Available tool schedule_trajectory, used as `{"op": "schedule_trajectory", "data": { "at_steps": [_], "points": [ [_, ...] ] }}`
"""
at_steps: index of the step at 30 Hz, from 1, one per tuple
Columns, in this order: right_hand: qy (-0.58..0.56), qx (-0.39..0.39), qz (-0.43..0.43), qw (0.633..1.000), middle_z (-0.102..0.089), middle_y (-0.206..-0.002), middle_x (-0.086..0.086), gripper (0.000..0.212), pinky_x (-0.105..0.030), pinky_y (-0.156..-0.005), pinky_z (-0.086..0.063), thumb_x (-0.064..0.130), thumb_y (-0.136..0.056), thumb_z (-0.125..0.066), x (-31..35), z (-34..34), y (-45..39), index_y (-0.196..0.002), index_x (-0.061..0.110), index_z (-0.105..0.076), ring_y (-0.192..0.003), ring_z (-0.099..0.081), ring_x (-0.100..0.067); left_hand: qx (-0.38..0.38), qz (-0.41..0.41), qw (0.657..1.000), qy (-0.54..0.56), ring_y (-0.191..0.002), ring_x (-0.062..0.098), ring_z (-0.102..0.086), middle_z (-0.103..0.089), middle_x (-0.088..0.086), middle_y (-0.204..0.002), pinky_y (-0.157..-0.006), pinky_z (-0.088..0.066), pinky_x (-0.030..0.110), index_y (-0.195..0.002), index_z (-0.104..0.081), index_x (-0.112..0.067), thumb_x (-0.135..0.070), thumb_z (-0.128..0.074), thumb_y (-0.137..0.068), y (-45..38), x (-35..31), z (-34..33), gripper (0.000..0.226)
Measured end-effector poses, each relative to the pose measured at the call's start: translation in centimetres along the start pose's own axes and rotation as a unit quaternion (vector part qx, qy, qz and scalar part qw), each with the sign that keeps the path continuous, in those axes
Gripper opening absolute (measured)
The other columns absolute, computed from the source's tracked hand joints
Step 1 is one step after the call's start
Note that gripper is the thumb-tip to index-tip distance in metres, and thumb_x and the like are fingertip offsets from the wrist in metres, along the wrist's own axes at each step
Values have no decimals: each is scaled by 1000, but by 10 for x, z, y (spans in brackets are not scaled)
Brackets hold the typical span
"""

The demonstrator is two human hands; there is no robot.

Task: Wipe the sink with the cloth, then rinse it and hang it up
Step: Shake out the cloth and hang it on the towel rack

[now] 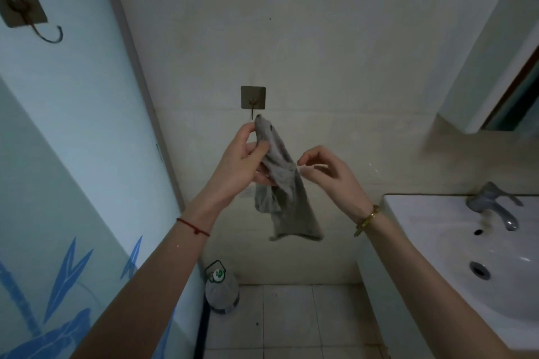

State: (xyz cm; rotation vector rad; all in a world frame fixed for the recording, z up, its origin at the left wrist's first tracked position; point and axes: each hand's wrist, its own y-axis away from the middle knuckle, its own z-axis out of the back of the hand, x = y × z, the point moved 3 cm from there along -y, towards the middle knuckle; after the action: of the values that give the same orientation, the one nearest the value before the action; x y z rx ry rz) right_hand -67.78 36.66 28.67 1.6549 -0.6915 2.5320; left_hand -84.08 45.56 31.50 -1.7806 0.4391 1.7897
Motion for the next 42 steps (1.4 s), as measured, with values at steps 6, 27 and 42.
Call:
{"op": "schedule_trajectory", "data": {
  "at_steps": [6,27,42],
  "points": [
    [7,9,-10,1000,-69,-103,5,42,-37,-80,-58,42,-76,-76,9,-13,7,-108,19,-62,-94,-67,-14,-19,-12,1000,-13,-97,20,-71,-70,10,-113,-65,-59,27,-142,-39,-17,-22,-48,-102,-9,4,-16,41],
    [132,-20,110,985,-69,-93,6,18,-21,-77,-49,7,-87,-63,37,14,-14,-104,15,-65,-88,-64,-6,-198,-180,915,-304,-121,24,-41,-38,7,-133,-96,-44,29,-137,-46,-27,-23,-76,-82,-14,33,4,62],
    [206,-70,152,964,-66,-98,9,18,-21,-82,-48,11,-92,-61,60,68,-36,-108,15,-61,-93,-61,-3,-107,-248,911,-312,-67,15,-54,-55,8,-82,-64,-46,24,-119,-43,-16,-1,-65,-80,-46,-4,47,47]
  ]
}}
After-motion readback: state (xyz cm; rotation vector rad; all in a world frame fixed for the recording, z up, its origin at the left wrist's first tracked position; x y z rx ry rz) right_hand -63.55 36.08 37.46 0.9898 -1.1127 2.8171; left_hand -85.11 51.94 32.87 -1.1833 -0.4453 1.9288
